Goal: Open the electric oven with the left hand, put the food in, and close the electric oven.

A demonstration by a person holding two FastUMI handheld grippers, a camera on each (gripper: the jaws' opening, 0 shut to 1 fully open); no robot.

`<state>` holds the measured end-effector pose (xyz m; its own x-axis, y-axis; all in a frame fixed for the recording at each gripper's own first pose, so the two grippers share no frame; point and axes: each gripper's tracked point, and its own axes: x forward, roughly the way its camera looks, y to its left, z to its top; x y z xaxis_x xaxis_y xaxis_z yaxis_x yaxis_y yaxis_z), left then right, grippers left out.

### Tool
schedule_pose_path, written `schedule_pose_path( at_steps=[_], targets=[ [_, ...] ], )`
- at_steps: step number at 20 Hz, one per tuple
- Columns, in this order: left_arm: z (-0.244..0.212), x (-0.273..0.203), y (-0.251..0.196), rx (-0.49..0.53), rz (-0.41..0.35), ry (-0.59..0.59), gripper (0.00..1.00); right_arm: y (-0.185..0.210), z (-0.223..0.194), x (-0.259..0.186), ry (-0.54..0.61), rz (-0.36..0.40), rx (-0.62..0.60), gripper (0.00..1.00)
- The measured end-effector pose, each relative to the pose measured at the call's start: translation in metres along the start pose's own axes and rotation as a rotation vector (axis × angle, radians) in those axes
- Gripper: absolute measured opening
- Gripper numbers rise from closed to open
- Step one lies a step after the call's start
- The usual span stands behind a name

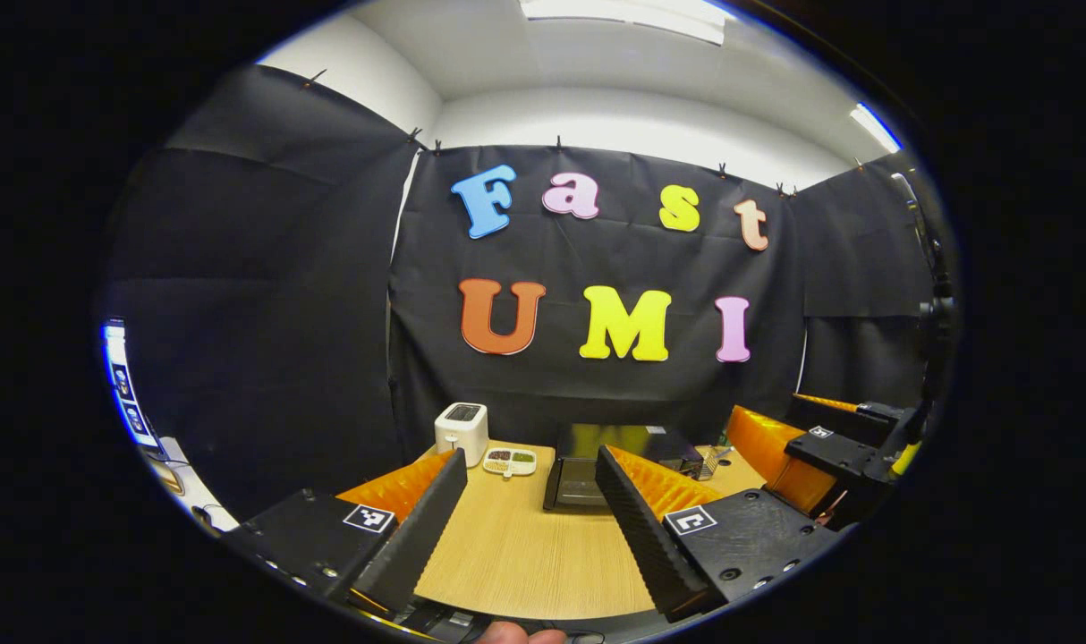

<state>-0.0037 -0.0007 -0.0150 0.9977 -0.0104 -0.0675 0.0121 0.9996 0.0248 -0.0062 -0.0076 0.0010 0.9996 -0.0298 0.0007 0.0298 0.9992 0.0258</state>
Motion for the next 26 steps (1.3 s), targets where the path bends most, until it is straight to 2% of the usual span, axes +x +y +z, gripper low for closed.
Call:
schedule_pose_path(
  at_steps=[13, 20, 23, 26],
  targets=[
    [0.010, 0.000, -0.001, -0.039, 0.011, -0.037, 0.94, -0.018, -0.002, 0.000, 0.007, -0.027, -0.003, 0.96],
    [0.012, 0.004, -0.008, -0.012, 0.027, -0.041, 0.94, -0.023, -0.005, 0.017, 0.014, -0.015, 0.009, 0.96],
    [0.012, 0.025, -0.014, -0.012, 0.044, -0.043, 0.94, -0.034, -0.012, 0.032, 0.043, -0.012, 0.041, 0.96],
    [0.007, 0.050, -0.035, -0.016, 0.029, -0.030, 0.94, -0.060, -0.010, 0.044, 0.041, -0.044, 0.038, 0.96]
  ],
)
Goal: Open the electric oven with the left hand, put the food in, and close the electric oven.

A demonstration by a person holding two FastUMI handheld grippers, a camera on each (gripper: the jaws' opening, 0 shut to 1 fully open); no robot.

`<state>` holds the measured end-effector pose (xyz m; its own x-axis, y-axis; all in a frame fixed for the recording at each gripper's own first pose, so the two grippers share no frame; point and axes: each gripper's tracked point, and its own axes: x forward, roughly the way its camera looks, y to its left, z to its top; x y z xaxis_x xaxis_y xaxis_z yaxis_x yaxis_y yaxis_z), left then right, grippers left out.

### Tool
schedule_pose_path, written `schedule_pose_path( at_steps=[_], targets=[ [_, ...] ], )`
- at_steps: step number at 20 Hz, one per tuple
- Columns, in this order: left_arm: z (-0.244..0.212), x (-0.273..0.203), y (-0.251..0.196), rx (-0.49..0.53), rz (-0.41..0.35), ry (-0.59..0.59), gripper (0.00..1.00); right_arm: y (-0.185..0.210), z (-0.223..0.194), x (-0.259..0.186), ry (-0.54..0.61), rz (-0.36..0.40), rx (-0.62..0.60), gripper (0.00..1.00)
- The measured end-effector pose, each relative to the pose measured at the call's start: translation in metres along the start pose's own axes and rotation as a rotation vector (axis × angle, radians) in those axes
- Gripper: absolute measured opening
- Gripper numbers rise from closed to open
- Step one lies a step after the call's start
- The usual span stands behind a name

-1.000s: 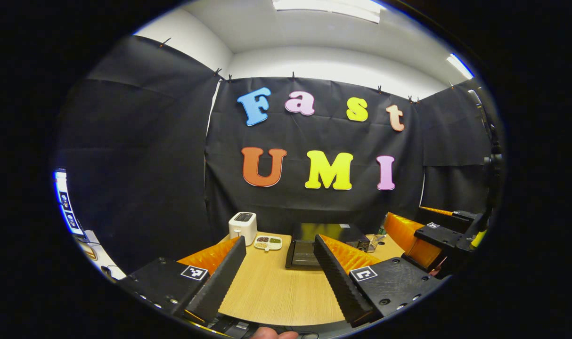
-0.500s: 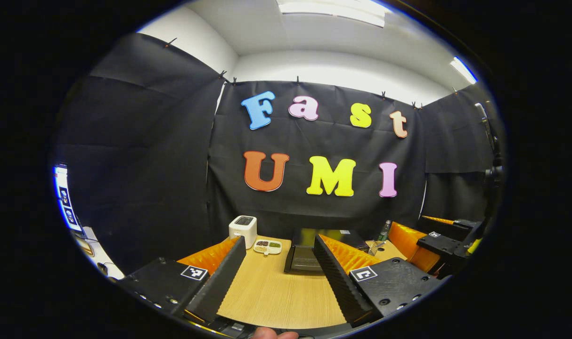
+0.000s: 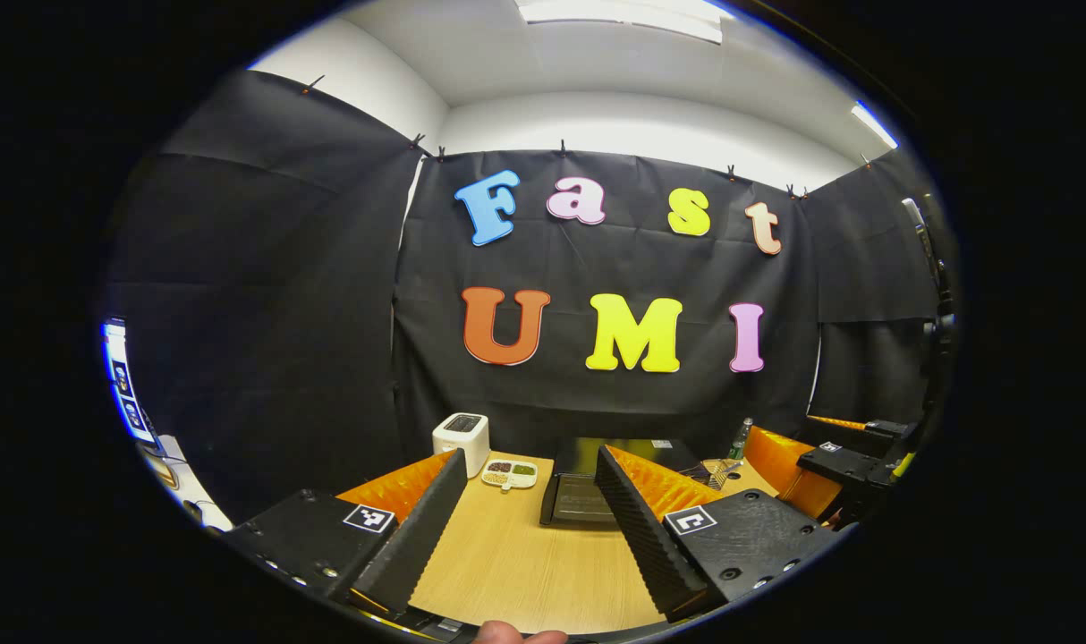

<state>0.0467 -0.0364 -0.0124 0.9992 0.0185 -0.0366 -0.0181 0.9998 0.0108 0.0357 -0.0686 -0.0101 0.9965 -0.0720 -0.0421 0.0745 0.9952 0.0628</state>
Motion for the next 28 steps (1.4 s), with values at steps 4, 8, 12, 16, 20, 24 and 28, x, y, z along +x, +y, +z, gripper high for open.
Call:
schedule_pose_path(
  at_steps=[4, 8, 12, 16, 20, 24, 28],
  targets=[
    [-0.026, 0.048, -0.052, -0.025, -0.067, 0.051, 0.94, -0.055, -0.002, 0.009, -0.006, -0.087, -0.019, 0.96],
    [-0.066, 0.116, -0.108, -0.029, -0.136, 0.142, 0.94, -0.121, -0.017, 0.020, 0.033, -0.191, -0.013, 0.96],
    [-0.104, 0.195, -0.150, 0.008, -0.178, 0.187, 0.94, -0.181, -0.029, 0.031, 0.073, -0.282, -0.002, 0.96],
    [-0.148, 0.255, -0.170, 0.034, -0.173, 0.259, 0.94, -0.225, -0.040, 0.045, 0.120, -0.334, -0.014, 0.99],
    [-0.183, 0.297, -0.175, 0.060, -0.146, 0.299, 0.95, -0.251, -0.052, 0.064, 0.158, -0.348, -0.004, 0.97],
    [-0.207, 0.317, -0.170, 0.060, -0.114, 0.315, 0.94, -0.258, -0.063, 0.083, 0.191, -0.330, 0.005, 0.97],
    [-0.223, 0.329, -0.166, 0.076, -0.098, 0.333, 0.95, -0.254, -0.069, 0.090, 0.199, -0.312, 0.020, 0.98]
  ],
)
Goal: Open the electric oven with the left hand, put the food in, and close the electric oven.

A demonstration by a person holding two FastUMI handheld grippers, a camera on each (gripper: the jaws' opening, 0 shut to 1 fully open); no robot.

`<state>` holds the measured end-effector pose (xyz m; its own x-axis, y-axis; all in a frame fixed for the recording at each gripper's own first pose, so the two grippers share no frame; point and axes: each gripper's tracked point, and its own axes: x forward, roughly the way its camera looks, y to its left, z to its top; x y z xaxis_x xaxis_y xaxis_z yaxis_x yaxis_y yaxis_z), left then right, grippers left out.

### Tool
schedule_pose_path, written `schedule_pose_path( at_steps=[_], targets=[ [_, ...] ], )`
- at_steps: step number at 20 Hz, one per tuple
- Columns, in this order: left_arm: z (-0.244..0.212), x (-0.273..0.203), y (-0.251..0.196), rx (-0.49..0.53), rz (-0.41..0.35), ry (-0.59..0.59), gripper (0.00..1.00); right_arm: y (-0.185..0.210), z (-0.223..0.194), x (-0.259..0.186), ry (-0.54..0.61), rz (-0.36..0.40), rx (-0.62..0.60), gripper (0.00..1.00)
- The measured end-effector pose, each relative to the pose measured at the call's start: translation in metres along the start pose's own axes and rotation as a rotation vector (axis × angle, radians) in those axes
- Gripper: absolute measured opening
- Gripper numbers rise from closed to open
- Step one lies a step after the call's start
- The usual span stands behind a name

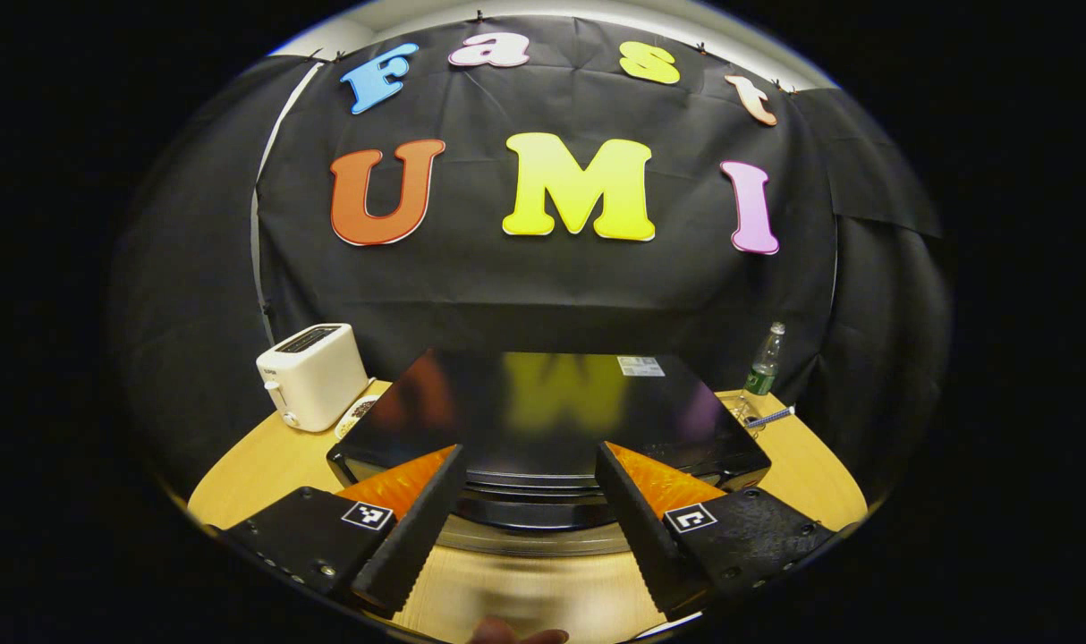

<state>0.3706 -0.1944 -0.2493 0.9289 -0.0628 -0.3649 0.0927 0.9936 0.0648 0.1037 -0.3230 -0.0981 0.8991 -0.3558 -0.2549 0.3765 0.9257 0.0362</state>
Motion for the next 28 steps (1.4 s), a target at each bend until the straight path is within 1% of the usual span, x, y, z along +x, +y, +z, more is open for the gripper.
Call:
schedule_pose_path(
  at_steps=[3, 4, 5, 8, 9, 10, 11, 13, 16, 18, 19, 20, 21, 22, 25, 28],
  targets=[
    [-0.018, 0.004, 0.005, -0.002, 0.017, 0.037, 0.94, 0.003, 0.000, 0.000, -0.003, 0.004, -0.009, 0.98],
    [-0.010, 0.006, 0.004, 0.023, 0.013, 0.004, 0.97, 0.003, -0.001, 0.000, -0.002, 0.006, -0.007, 0.98],
    [-0.018, 0.005, 0.005, 0.022, 0.012, 0.028, 0.97, 0.003, -0.002, -0.002, 0.001, 0.006, -0.005, 0.98],
    [-0.019, 0.005, 0.007, 0.022, 0.005, 0.028, 0.97, -0.001, -0.009, -0.006, 0.018, -0.003, 0.001, 0.97],
    [-0.020, 0.002, 0.007, 0.021, 0.004, 0.029, 0.98, -0.003, -0.009, -0.008, 0.018, -0.010, 0.002, 0.97],
    [-0.024, -0.004, 0.006, 0.048, 0.009, 0.045, 0.97, -0.004, -0.009, -0.011, 0.015, -0.016, 0.003, 0.97],
    [-0.021, -0.009, 0.007, 0.064, 0.011, 0.021, 0.98, -0.005, -0.008, -0.013, 0.014, -0.021, 0.002, 0.97],
    [-0.029, -0.019, 0.008, 0.045, 0.007, 0.028, 0.98, -0.003, -0.011, -0.019, 0.017, -0.023, 0.003, 0.97],
    [-0.036, -0.030, 0.009, 0.038, 0.003, 0.070, 0.98, 0.004, -0.008, -0.033, 0.009, -0.020, 0.004, 0.97],
    [-0.044, -0.046, 0.011, 0.025, -0.002, 0.098, 0.98, 0.007, -0.009, -0.045, 0.000, -0.024, -0.013, 0.97],
    [-0.049, -0.052, 0.013, 0.017, -0.009, 0.104, 0.98, 0.010, -0.012, -0.050, 0.003, -0.021, -0.019, 0.97],
    [-0.062, -0.060, 0.014, -0.035, -0.013, 0.141, 0.98, 0.014, -0.016, -0.055, 0.009, -0.016, -0.024, 0.97],
    [-0.071, -0.072, 0.014, -0.074, -0.023, 0.157, 0.89, 0.017, -0.019, -0.061, 0.016, -0.013, -0.030, 0.97],
    [-0.082, -0.082, 0.014, -0.080, -0.026, 0.186, 0.96, 0.019, -0.023, -0.067, 0.020, -0.012, -0.038, 0.97],
    [-0.116, -0.104, 0.016, -0.073, -0.042, 0.241, 0.96, 0.027, -0.030, -0.085, 0.027, -0.007, -0.061, 0.98],
    [-0.142, -0.113, 0.017, -0.058, -0.048, 0.283, 0.96, 0.032, -0.038, -0.098, 0.039, -0.008, -0.075, 0.98]
  ],
)
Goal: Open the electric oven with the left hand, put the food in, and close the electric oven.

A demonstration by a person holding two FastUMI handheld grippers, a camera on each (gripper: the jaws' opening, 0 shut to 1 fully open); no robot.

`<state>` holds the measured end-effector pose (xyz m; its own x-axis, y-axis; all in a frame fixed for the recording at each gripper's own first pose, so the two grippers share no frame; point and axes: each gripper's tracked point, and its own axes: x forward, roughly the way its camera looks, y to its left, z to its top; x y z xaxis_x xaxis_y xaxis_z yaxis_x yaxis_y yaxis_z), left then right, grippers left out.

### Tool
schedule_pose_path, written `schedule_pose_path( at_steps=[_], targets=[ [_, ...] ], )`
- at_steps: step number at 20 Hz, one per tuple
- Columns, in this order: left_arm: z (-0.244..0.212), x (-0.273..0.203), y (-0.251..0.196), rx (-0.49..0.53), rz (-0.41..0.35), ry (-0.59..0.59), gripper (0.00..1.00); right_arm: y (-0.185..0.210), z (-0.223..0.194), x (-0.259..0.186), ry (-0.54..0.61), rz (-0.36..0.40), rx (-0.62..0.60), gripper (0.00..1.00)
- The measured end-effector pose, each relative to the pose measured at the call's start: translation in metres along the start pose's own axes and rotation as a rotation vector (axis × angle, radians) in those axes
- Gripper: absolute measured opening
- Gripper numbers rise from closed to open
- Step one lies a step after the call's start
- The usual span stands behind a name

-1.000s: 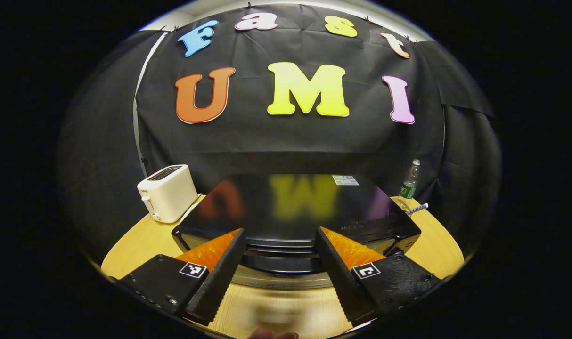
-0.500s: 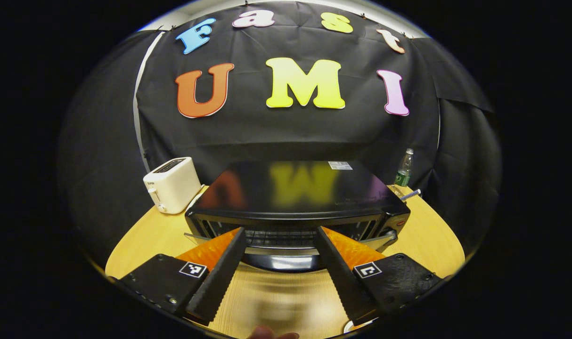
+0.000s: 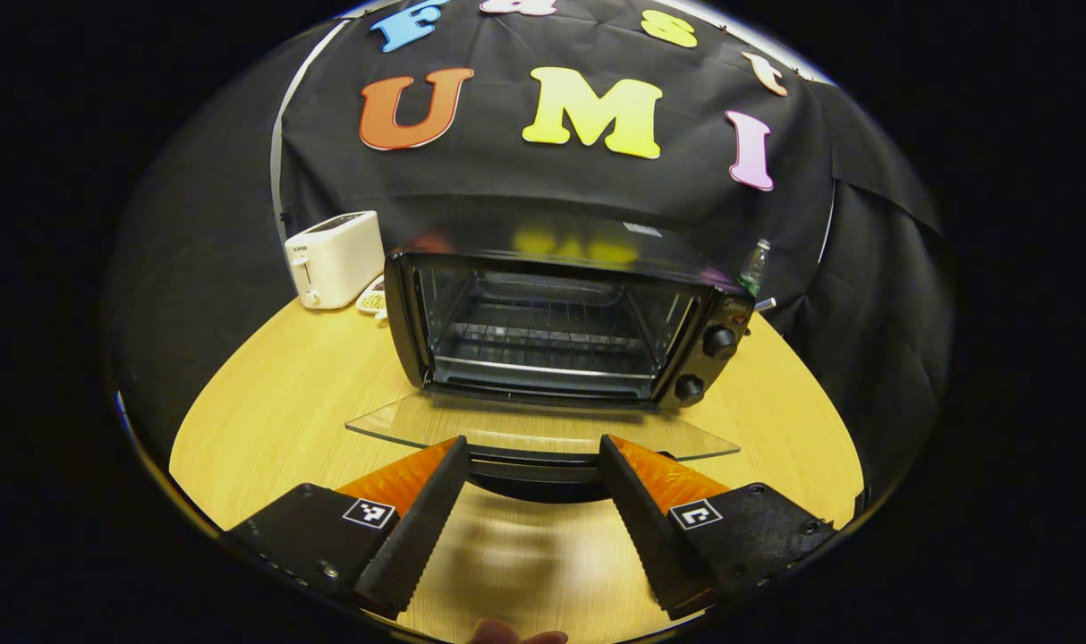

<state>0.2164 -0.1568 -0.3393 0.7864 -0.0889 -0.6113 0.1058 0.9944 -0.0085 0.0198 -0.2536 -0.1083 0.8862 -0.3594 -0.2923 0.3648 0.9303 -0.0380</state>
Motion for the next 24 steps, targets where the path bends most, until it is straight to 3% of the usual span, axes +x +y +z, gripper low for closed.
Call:
schedule_pose_path(
  at_steps=[7, 11, 15, 21, 22, 23, 24],
  targets=[
    [-0.068, 0.010, 0.008, -0.070, -0.034, 0.156, 0.95, 0.004, -0.025, -0.011, 0.054, -0.004, -0.041, 0.97],
    [-0.094, 0.021, 0.016, -0.012, -0.006, 0.227, 0.98, 0.008, -0.034, -0.010, 0.080, 0.002, -0.054, 0.97],
    [-0.102, 0.027, 0.018, 0.049, -0.001, 0.229, 0.97, 0.009, -0.045, -0.004, 0.107, 0.010, -0.070, 0.99],
    [-0.097, 0.025, 0.020, 0.051, -0.006, 0.199, 0.99, 0.014, -0.074, 0.012, 0.186, 0.051, -0.048, 0.99],
    [-0.093, 0.025, 0.021, 0.039, -0.002, 0.187, 0.89, 0.015, -0.079, 0.015, 0.197, 0.059, -0.044, 0.99],
    [-0.091, 0.021, 0.021, 0.030, -0.001, 0.197, 0.98, 0.017, -0.084, 0.018, 0.209, 0.066, -0.039, 0.99],
    [-0.085, 0.018, 0.021, 0.027, -0.003, 0.185, 0.98, 0.018, -0.088, 0.020, 0.220, 0.074, -0.034, 0.99]
  ],
)
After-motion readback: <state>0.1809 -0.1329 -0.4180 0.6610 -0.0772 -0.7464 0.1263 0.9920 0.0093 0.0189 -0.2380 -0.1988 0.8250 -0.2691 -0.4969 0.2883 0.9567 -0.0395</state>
